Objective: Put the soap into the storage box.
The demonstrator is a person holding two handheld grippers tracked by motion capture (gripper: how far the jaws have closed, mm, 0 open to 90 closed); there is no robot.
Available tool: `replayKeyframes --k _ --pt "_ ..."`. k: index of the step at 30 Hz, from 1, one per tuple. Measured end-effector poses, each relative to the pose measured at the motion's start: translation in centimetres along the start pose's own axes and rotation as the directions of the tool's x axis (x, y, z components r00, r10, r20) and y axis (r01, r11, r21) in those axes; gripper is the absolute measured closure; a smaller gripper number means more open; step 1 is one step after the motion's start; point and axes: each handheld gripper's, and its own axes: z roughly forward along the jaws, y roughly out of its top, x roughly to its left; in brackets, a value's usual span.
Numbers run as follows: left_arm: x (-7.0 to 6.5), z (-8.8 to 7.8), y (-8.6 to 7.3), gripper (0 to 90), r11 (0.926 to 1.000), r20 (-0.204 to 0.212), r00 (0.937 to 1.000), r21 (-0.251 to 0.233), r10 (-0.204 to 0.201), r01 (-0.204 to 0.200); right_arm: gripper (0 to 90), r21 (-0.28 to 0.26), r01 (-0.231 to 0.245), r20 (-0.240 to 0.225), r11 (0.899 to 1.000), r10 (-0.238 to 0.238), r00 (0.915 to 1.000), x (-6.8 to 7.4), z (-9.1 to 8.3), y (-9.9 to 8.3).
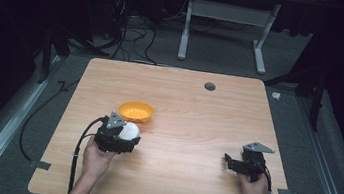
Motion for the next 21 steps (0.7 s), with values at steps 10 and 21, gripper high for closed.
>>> replayKeyframes --k 10,21 --pt "1.2 -0.7 1.5 25.0 0.9996 -0.030 0.9996 -0.027 0.003 -0.003 20.6 0.000 0.000 -0.001 1.000 0.000 1.0000 0.0 0.0 0.0" --pt "2.4 -1.0 3.0 25.0 0.9990 -0.031 0.9995 -0.045 -0.011 0.009 20.6 0.000 0.001 -0.001 1.000 -0.001 1.0000 0.0 0.0 0.0"
